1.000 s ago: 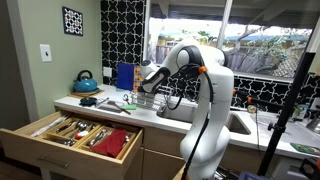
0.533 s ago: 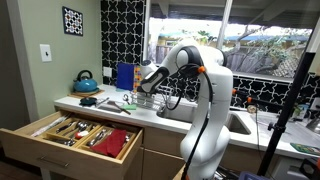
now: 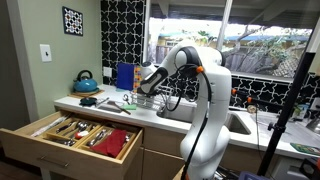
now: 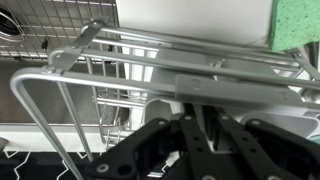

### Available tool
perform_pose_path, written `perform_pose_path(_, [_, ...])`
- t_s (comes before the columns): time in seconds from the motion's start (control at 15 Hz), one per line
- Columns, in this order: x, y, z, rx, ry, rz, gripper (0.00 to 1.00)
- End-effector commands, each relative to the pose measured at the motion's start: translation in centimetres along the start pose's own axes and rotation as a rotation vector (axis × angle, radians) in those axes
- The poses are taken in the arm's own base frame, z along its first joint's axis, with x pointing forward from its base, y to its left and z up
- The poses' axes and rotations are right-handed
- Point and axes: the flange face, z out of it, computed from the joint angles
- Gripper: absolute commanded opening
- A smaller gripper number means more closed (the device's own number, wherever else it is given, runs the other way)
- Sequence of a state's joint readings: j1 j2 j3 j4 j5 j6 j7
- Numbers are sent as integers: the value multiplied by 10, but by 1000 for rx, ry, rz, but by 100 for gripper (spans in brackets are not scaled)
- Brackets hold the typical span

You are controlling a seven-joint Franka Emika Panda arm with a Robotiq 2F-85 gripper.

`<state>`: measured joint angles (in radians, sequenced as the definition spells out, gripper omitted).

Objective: Pick up the white sponge and put it in the right utensil drying holder in the dishes drying rack

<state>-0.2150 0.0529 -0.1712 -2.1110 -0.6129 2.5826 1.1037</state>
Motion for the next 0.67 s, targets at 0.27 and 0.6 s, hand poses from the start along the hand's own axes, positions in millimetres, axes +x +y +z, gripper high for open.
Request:
perform_pose_path(0.27, [6,10,6,14,-41,20,76])
perform_pose_path(0.6, [10,12,3,49,-63,44,89])
